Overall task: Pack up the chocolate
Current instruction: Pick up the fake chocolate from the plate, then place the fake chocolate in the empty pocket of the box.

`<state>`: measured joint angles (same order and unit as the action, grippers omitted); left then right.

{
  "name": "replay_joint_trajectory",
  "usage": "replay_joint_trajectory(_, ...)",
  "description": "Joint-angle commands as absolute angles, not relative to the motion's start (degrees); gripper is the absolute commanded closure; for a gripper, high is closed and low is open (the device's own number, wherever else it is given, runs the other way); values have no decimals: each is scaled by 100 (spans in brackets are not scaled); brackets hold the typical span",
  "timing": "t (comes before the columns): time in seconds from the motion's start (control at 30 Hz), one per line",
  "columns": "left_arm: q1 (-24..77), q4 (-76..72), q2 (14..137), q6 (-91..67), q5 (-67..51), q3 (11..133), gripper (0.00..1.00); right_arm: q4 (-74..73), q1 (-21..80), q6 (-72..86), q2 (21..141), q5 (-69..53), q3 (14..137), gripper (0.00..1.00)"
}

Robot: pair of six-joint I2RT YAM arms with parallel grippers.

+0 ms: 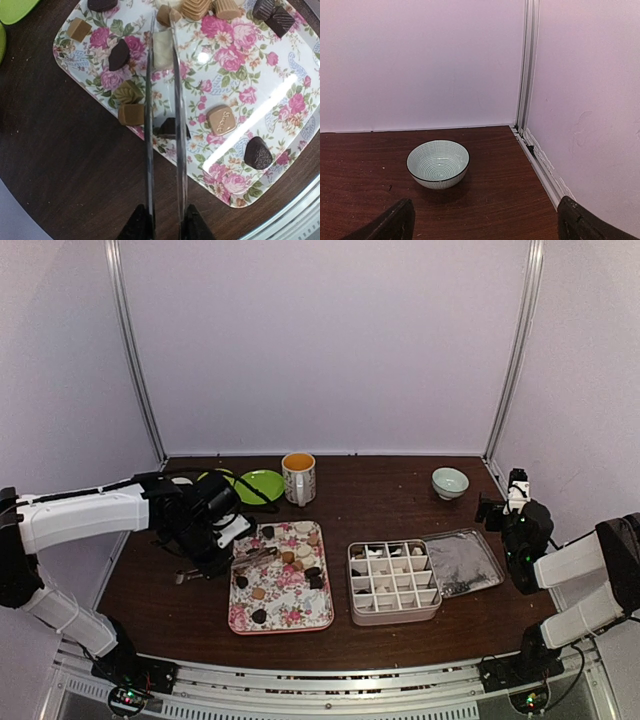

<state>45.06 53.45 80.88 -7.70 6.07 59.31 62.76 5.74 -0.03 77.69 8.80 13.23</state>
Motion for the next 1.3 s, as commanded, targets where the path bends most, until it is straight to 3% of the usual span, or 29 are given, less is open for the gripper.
replay_joint_trajectory(0.0,4475,5417,7866,-1158,345,6295,76,6273,542,-6,7777,887,1402,0)
replay_joint_trajectory(0.67,4685,5612,7282,-1705,-122,6750,78,6275,538,0,7783,888,1398,0)
replay_joint_trajectory(1.0,5964,5550,8000,-1962,61,7791,79,6279,551,0,7781,881,1401,0)
replay_joint_trajectory(1.27,6624,4607,8691,-2147,-76,7965,80,6276,543,0,7779,888,1400,0)
